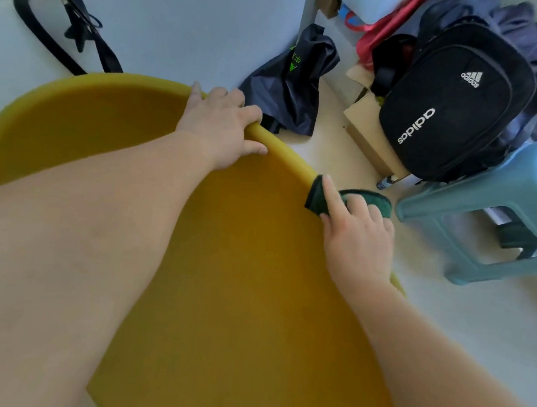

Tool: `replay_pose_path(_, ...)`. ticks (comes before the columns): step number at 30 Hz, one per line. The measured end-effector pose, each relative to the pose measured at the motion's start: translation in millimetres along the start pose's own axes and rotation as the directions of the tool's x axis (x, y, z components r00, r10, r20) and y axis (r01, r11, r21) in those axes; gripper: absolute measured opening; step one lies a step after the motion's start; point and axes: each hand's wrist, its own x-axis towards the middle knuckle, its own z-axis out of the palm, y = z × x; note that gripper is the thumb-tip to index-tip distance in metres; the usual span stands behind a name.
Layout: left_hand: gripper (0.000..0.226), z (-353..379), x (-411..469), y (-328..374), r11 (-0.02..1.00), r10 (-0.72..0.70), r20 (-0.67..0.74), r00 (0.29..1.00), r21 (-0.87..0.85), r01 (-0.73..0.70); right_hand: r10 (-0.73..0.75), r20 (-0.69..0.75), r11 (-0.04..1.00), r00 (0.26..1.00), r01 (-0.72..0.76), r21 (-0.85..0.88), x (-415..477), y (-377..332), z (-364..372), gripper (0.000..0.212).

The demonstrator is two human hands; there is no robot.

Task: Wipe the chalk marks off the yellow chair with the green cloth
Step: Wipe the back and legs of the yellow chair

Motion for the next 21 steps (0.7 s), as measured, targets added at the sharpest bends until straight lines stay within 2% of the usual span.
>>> replay_pose_path(2, 0.06, -2, 2, -1, 0.999, 0.035, 0.02, 0.999, 0.004, -0.035, 0.141, -0.011, 0.99, 0.99, -0.141, 0.006, -23, 5, 4, 0.055)
replay_pose_path(3, 0.061, -3, 4, -2, 0.998, 0.054, 0.027, 0.998, 0.016, -0.054, 0.161, -0.027, 0.987, 0.987, -0.16, 0.008, -26, 4, 7, 0.054)
replay_pose_path(7, 0.061, 0, 10, -18, 0.998, 0.044, 0.037, 0.998, 0.044, -0.045, 0.033, -0.133, 0.999, 0.991, -0.034, -0.005, 3, 9, 14, 0.051)
replay_pose_path(10, 0.063, 13, -1, -37, 0.995, -0.083, -0.017, 0.996, 0.051, 0.084, -0.123, -0.098, 0.992, 0.987, 0.121, -0.031, 44, 18, 11, 0.051)
replay_pose_path(13, 0.064, 20, -23, -60, 0.964, -0.266, -0.023, 0.964, 0.021, 0.266, -0.258, -0.063, 0.966, 0.964, 0.255, -0.042, 94, 2, 8, 0.05)
replay_pose_path(17, 0.062, 23, -62, -91, 0.9, -0.436, 0.008, 0.9, 0.009, 0.436, -0.32, -0.076, 0.946, 0.944, 0.323, 0.019, 118, -48, 14, 0.049)
replay_pose_path(21, 0.054, 29, -88, -114, 0.869, -0.493, -0.028, 0.87, -0.064, 0.491, -0.339, -0.067, 0.938, 0.938, 0.343, 0.054, 121, -91, 20, 0.05)
